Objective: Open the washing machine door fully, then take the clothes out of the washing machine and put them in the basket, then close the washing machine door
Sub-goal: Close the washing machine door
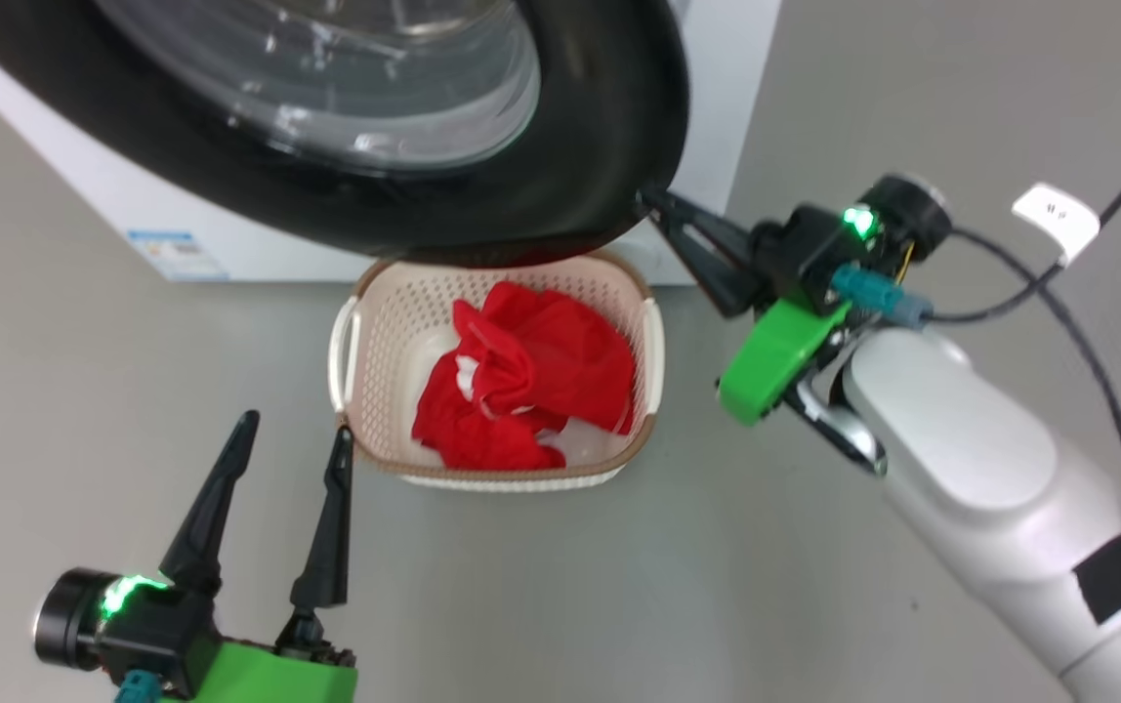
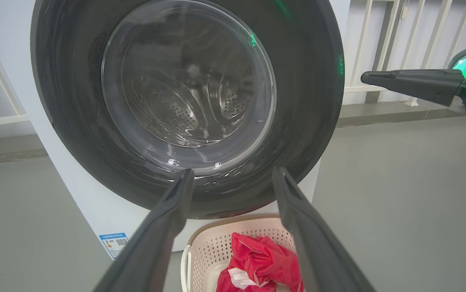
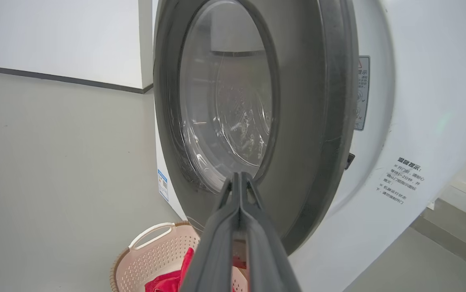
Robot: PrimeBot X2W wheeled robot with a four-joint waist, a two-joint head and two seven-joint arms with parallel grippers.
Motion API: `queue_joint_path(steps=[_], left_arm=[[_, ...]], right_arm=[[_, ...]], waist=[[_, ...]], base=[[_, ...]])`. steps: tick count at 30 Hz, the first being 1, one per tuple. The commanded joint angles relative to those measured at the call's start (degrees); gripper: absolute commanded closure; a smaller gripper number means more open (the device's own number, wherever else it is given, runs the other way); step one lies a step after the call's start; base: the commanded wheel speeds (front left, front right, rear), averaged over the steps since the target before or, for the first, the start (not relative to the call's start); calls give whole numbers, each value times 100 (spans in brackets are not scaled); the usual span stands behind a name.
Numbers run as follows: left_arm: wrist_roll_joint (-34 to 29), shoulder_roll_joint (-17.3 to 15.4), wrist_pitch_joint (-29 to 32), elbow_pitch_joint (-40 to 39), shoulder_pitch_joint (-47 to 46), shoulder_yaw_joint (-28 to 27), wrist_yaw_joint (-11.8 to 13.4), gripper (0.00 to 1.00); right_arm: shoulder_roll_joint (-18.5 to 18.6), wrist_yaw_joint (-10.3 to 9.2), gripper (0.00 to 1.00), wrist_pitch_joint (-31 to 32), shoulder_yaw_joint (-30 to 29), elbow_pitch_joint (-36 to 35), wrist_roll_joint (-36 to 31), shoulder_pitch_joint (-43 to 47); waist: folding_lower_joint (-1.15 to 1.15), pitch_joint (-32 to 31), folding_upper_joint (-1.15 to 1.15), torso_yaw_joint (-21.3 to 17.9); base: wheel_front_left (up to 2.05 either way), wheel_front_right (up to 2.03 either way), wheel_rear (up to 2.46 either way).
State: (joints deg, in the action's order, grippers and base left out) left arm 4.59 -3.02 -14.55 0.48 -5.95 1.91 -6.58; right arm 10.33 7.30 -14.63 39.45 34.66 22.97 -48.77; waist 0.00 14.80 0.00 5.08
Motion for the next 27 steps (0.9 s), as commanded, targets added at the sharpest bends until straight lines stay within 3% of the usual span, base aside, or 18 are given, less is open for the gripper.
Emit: queue_joint_path(steps=[1, 10, 18, 27], left_arm=[[-54, -89, -45, -136, -158, -156, -25, 0], [300, -47, -45, 80, -453, -3, -59, 0], [449, -54, -45, 282, -708, -28, -73, 0], [416, -51, -45, 466, -997, -147, -79, 0]], right_arm=[[-57, 19, 100, -37, 19, -73, -77, -112], [120, 19, 100, -37, -51, 244, -78, -995], [198, 19, 100, -37, -375, 625, -153, -1608], [156, 19, 100, -37, -317, 1370, -96, -2373]], waist=[[0, 348, 0, 315], [0, 868, 0, 551], [0, 1197, 0, 584], [0, 1539, 0, 569]], base=[[0, 0, 0], [0, 0, 0], [0, 0, 0], [0, 0, 0]])
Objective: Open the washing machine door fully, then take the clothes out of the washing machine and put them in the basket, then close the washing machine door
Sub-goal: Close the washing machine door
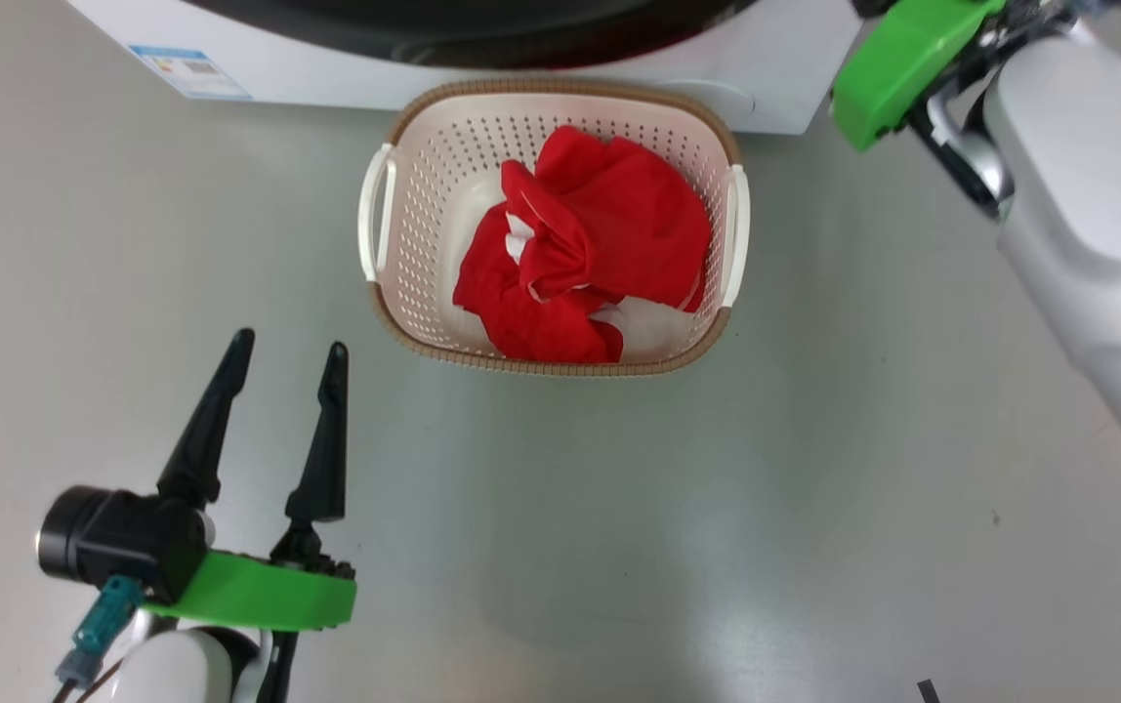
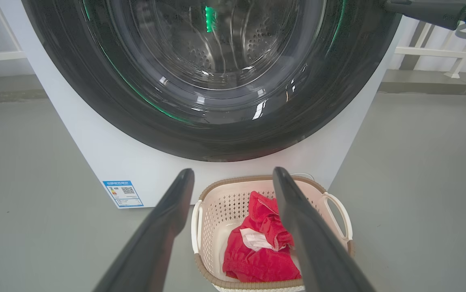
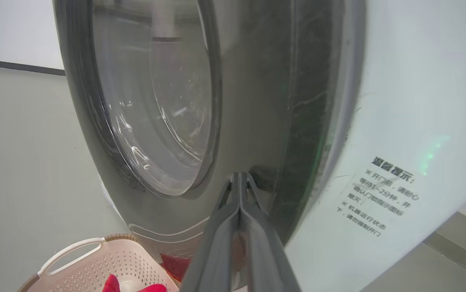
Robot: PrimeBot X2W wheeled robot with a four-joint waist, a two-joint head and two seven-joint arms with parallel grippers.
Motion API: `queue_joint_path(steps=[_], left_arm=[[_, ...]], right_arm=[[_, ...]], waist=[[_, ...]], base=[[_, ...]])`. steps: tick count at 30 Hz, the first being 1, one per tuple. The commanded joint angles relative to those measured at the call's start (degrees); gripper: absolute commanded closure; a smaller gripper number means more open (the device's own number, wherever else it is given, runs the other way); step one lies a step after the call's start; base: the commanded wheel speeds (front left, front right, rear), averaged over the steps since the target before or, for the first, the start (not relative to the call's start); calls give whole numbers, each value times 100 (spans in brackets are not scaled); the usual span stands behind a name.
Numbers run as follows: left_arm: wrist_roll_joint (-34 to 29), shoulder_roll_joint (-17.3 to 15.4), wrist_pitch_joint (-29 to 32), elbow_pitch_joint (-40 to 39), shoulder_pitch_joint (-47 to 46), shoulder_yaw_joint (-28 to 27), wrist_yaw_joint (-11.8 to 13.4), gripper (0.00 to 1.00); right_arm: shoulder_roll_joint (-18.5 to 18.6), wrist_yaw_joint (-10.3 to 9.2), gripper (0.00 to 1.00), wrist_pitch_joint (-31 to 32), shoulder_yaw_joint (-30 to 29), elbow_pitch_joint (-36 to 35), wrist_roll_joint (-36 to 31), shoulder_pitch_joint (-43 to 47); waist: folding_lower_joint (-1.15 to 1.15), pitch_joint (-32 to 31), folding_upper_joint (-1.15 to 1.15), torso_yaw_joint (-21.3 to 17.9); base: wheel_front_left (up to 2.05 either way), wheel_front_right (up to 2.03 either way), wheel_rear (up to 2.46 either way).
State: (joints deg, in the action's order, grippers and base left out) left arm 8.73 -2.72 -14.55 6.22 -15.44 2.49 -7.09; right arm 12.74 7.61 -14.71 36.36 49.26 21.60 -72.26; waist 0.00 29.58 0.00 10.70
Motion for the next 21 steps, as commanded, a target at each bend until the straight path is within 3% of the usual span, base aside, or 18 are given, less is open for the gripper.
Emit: queue_joint_path(steps=[1, 9, 21], left_arm=[[-4, -80, -45, -95, -83, -208, -28, 0], [-21, -86, -45, 90, -236, -284, 5, 0], [-25, -56, -45, 335, -335, -404, 72, 0]], right_arm=[[-92, -12, 100, -29, 6, -15, 75, -113], [-94, -12, 100, -29, -115, 57, 216, -626], [-60, -12, 100, -29, 11, -44, 233, -490]], waist=[[0, 99, 0, 13], [0, 260, 0, 4], [0, 133, 0, -82]], base=[[0, 0, 0], [0, 0, 0], [0, 0, 0]])
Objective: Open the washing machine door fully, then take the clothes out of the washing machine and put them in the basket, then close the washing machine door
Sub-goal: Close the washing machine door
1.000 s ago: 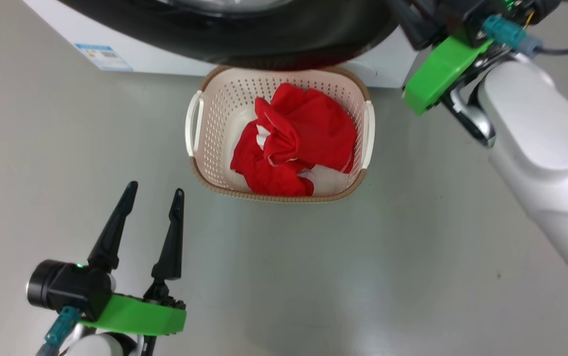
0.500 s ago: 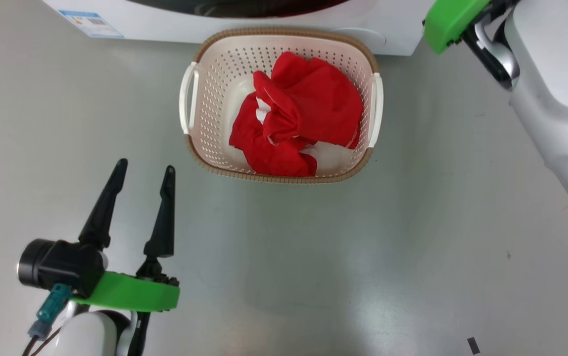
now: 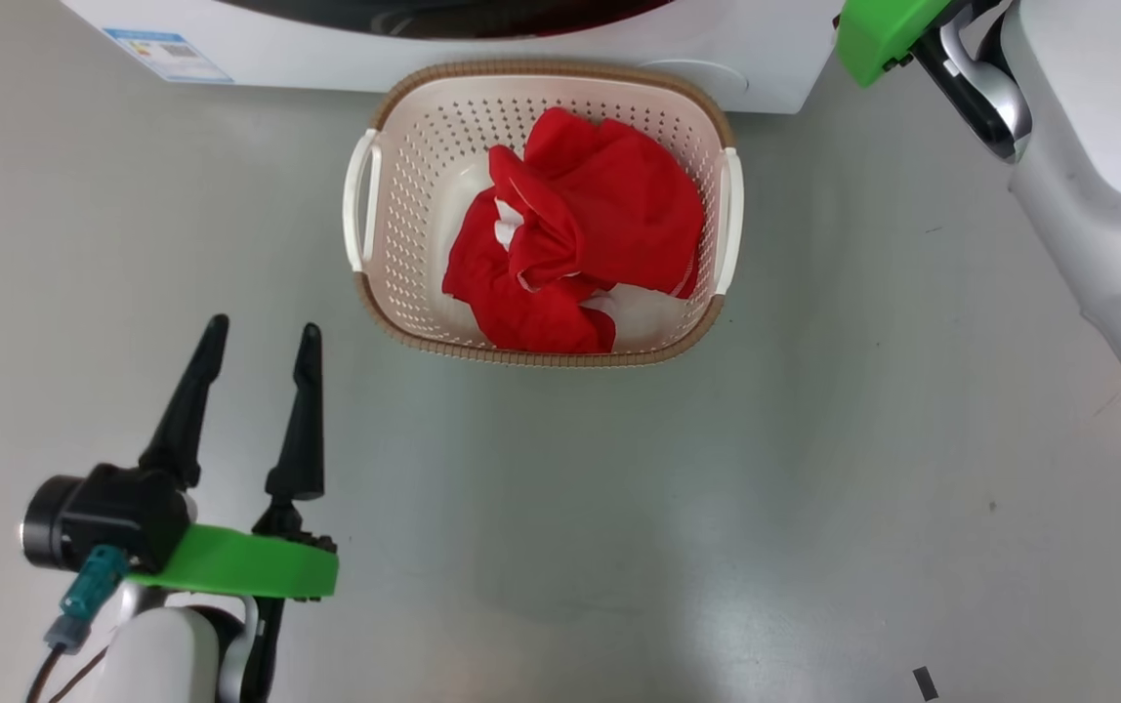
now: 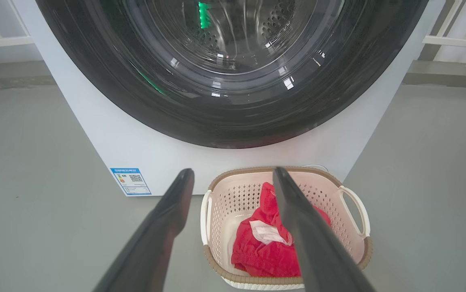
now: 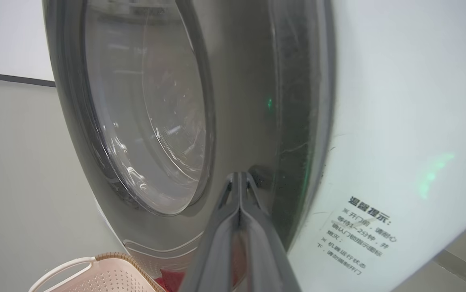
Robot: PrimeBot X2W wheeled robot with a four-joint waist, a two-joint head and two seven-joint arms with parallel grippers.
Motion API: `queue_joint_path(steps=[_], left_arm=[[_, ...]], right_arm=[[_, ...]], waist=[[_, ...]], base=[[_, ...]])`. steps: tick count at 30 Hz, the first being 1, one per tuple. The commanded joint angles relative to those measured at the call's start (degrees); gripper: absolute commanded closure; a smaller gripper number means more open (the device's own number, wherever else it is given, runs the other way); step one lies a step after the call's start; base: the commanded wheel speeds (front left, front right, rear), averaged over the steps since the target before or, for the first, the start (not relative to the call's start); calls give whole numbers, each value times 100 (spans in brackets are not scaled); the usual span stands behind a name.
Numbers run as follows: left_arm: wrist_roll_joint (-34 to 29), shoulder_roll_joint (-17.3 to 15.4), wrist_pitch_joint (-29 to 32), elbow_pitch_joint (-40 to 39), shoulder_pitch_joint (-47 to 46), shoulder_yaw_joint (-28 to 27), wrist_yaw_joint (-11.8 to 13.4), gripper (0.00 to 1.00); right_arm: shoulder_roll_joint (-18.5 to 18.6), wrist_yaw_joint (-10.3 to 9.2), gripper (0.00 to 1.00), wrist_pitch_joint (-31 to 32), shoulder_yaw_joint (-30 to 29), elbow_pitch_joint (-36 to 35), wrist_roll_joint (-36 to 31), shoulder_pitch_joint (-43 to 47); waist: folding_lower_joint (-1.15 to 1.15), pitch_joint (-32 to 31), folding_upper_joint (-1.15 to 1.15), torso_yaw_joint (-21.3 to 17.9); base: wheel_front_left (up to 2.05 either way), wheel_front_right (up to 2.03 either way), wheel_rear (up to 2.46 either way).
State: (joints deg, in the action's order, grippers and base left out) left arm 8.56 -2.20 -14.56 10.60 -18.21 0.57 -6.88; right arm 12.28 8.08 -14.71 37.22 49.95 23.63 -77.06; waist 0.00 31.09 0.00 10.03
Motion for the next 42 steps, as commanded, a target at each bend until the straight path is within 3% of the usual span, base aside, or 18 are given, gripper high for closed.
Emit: queue_joint_path(steps=[1, 6, 7, 8, 27, 42], left_arm=[[17, -104, -44, -94, -61, -225, 54, 0], [356, -82, -44, -124, -46, -318, 35, 0], [405, -80, -44, -131, -33, -331, 31, 0], [441, -78, -44, -136, -20, -341, 26, 0], [618, -78, -44, -313, 239, -574, -42, 0], [703, -358, -44, -229, 776, -664, -59, 0]], right_arm=[[-18, -59, 99, -29, -85, -156, 70, 25], [-42, -59, 59, -29, -302, -727, 553, 447], [-22, -59, 37, -29, -335, -852, 589, 554], [-2, -59, 0, -29, -358, -974, 601, 665], [2, -59, 0, -29, -1810, -2823, -156, 3504], [-157, -59, 0, -29, -2624, -3381, -452, 5196]], waist=[[0, -38, 0, -25], [0, -161, 0, -117], [0, -190, 0, -150], [0, -220, 0, -186], [0, -1090, 0, -1074], [0, -1975, 0, -1412]], base=[[0, 0, 0], [0, 0, 0], [0, 0, 0], [0, 0, 0], [0, 0, 0], [0, 0, 0]])
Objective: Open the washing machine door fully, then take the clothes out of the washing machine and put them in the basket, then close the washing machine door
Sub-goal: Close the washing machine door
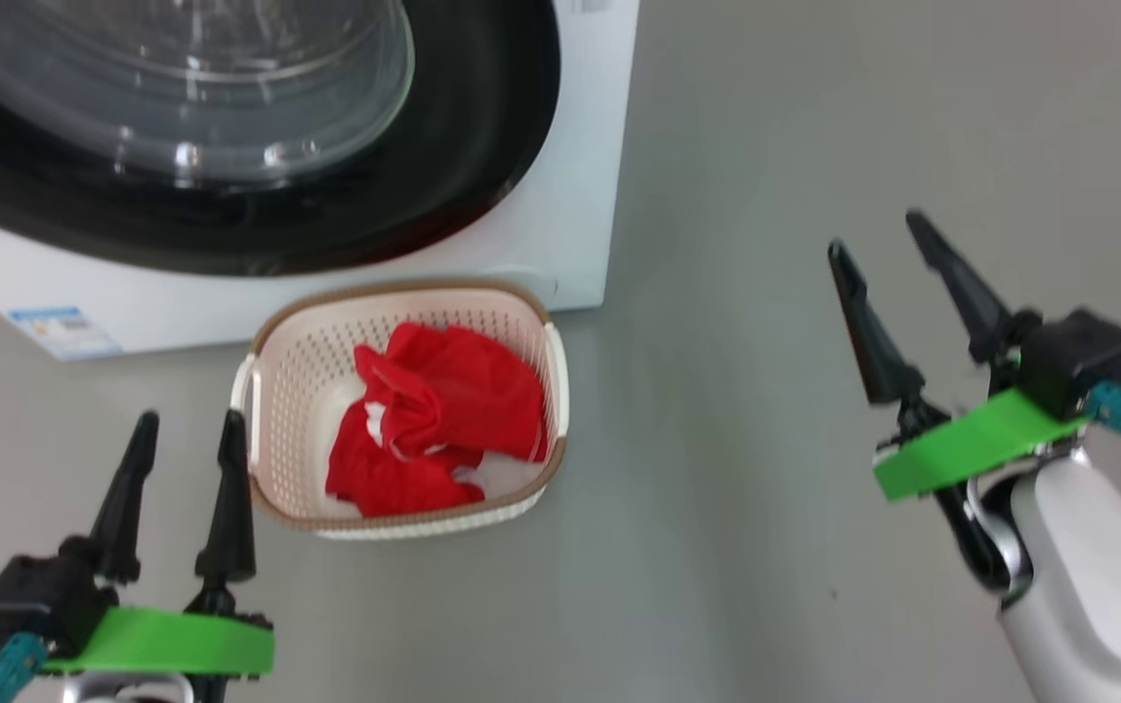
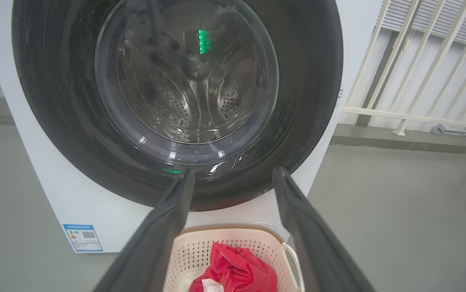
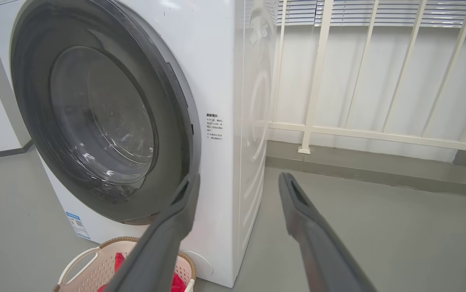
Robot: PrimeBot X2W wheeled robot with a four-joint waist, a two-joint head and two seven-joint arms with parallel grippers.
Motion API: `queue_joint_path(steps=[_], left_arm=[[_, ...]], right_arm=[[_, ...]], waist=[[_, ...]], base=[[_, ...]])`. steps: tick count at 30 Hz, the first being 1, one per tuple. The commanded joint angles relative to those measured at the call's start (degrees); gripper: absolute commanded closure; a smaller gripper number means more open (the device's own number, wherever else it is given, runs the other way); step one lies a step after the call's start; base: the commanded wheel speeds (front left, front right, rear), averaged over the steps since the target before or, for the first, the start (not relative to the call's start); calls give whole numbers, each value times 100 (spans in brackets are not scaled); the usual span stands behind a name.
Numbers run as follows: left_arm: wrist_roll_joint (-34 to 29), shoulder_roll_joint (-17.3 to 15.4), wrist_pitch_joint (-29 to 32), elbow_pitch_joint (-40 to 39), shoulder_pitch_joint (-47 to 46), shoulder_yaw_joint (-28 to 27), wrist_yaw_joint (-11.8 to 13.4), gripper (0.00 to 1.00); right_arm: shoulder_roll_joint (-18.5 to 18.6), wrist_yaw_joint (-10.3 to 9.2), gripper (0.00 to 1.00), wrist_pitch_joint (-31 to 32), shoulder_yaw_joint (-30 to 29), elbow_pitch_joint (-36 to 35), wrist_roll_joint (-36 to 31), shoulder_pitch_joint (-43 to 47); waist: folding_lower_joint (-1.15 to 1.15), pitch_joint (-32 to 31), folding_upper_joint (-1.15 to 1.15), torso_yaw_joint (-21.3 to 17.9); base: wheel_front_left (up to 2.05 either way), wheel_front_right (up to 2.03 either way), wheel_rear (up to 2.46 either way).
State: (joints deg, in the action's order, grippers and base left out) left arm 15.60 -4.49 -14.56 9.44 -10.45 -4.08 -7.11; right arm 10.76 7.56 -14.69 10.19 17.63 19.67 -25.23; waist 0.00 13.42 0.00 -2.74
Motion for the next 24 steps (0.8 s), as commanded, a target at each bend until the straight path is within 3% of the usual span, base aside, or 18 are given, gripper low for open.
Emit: queue_joint_path(steps=[1, 13, 24], left_arm=[[-36, -155, -44, -109, 50, -213, -36, 0], [-84, -214, -44, -324, 524, -203, -37, 0], [-164, -130, -44, -599, 1000, -237, -37, 0]], right_arm=[[-16, -8, 0, -31, 49, -183, -75, 114], [-37, -8, 0, -31, -438, -606, -300, 1137], [-46, -8, 0, -31, -482, -1168, -517, 1981]], waist=[[0, -270, 0, -154], [0, -780, 0, -227], [0, -1176, 0, -252]], base=[[0, 0, 0], [0, 0, 0], [0, 0, 0]])
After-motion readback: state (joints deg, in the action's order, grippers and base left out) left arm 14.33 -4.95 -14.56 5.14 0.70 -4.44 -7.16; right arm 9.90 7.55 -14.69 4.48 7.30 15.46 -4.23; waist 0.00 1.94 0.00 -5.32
